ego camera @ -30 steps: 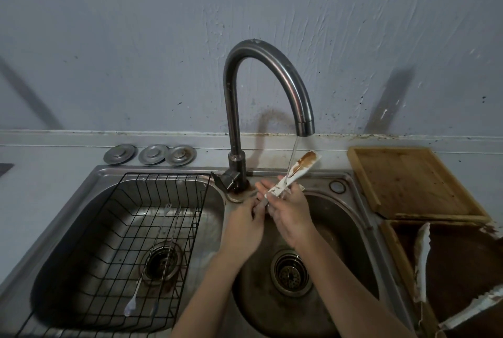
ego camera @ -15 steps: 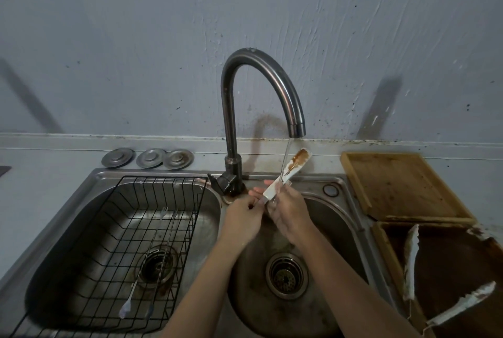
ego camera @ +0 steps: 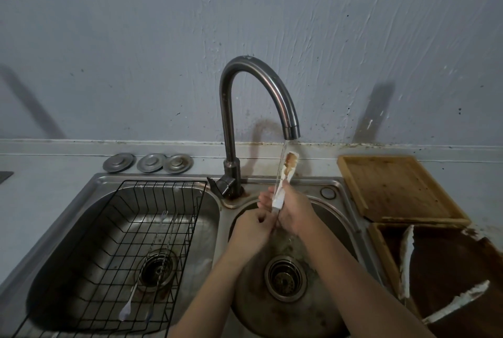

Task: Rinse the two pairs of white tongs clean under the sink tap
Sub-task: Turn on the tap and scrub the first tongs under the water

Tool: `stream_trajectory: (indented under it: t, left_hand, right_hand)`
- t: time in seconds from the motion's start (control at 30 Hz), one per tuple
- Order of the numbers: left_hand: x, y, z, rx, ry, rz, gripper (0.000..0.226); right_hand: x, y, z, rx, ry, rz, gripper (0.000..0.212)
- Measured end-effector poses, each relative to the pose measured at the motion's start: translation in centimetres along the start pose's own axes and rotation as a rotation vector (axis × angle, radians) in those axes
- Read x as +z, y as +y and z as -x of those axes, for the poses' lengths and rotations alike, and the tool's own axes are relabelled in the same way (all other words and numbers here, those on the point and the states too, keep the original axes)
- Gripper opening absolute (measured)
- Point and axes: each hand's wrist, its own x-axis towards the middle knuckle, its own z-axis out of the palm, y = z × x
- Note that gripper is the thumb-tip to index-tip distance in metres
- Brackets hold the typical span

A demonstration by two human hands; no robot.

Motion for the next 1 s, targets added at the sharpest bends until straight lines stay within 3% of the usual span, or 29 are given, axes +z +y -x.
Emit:
stream_trajectory:
  t: [0.1, 0.2, 0.3, 0.47, 0.63, 0.73, 0.83, 0.93, 1.0]
  left_hand:
    - [0.1, 0.2, 0.0, 0.006, 0.042, 0.021, 0.036]
    - [-0.1, 0.5, -0.2, -0.032, 0.036, 0.046, 0.050]
    - [-0.3, 0.7, -1.0, -0.099, 0.015, 0.008, 0.061]
    - [-0.7, 0.6, -3.7, -0.216, 0.146, 0.070, 0.064]
    - [-0.2, 0.1, -4.5, -0.203, 0.132, -0.146, 0.067]
    - [0.6, -0.5, -4.9, -0.170, 0.135, 0.065, 0.047]
    - [0.6, -0.8, -4.6, -0.141, 0.073, 0.413, 0.020]
    - [0.2, -0.8, -4.8, -0.208, 0.039, 0.665, 0.021]
    - [0.1, -0.5, -5.0, -0.263, 0.010, 0.731, 0.019]
  right_hand:
    - [0.8, 0.1, -1.0, -0.046, 0.169, 0.104, 0.029]
    - [1.8, 0.9, -2.2, -0.115, 0.237, 0.180, 0.033]
    - [2.3, 1.6, -2.6, -0.141, 0.168, 0.143, 0.034]
    - [1.7, 1.6, -2.2, -0.286, 0.071, 0.357, 0.025]
    - [1.6, 1.0, -1.8, -0.294, 0.075, 0.587, 0.043]
    - [0.6, 1.1, -1.8, -0.251, 0.113, 0.709, 0.040]
    - [-0.6, 0.8, -2.1, -0.165, 0.027, 0.747, 0.031]
    - [-1.2, 0.5, -1.9, -0.077, -0.223, 0.605, 0.022]
    - [-1.3, 0.6, -1.6, -0.102, -0.207, 0.679, 0.024]
